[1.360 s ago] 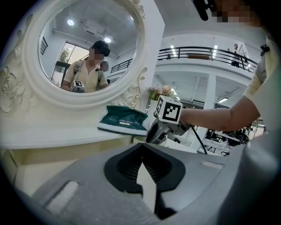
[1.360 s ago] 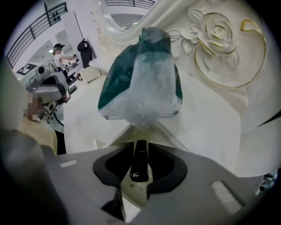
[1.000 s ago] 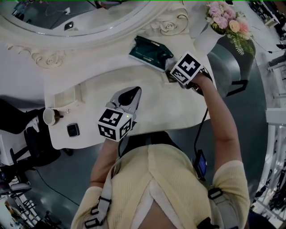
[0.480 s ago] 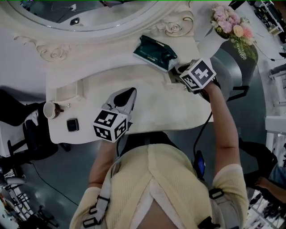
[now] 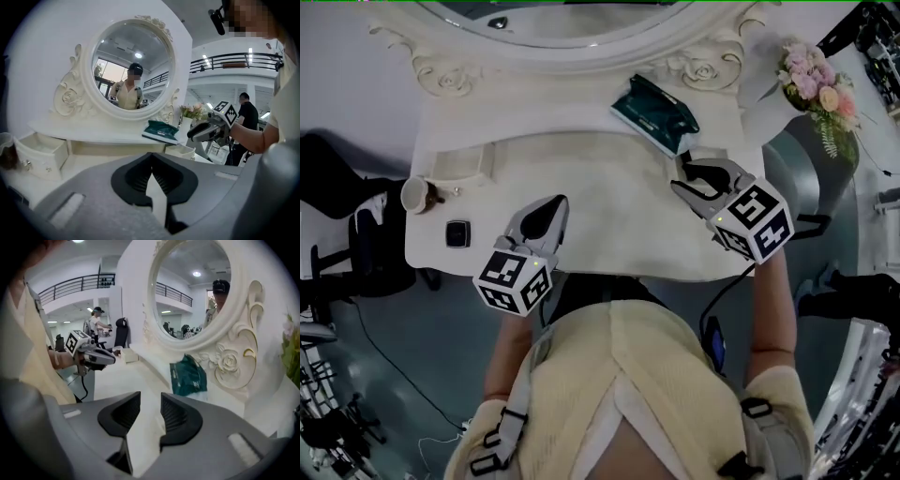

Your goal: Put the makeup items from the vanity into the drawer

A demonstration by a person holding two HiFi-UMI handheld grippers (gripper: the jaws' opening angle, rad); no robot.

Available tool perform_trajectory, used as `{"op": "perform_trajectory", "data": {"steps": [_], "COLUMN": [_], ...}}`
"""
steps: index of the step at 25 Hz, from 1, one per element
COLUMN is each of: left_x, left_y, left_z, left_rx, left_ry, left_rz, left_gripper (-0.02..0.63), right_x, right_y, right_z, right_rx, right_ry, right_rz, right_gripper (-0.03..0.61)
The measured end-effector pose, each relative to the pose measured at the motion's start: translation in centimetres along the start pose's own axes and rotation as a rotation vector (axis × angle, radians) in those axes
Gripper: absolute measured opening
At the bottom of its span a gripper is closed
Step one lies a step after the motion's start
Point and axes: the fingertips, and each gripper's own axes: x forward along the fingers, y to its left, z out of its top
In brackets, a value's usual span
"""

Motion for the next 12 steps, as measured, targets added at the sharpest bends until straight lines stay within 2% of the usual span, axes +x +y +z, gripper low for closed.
{"op": "perform_trajectory", "data": {"steps": [4, 6, 12], "left_x": [-2.9, -4.3, -9.5], "left_y": [1.3, 1.9, 2.7], "left_z": [-0.1, -0.3, -1.7], "left_rx": [-0.026, -0.036, -0.080], "left_ry": [-0.041, -0.060, -0.114], "left_rz": [0.103, 0.156, 0.346], "left_gripper": [-0.008, -0.008, -0.008], "right_x": [-0.3, -0.2, 1.8], "right_y": [2.8, 4.3, 9.0], "right_z": [4.1, 5.7, 9.1], "right_rx": [-0.057, -0.088, -0.203], "right_ry": [-0.157, -0.215, -0.299], "right_rz": [0.083, 0.132, 0.295], "right_gripper": [0.158, 0.189, 0.255]}}
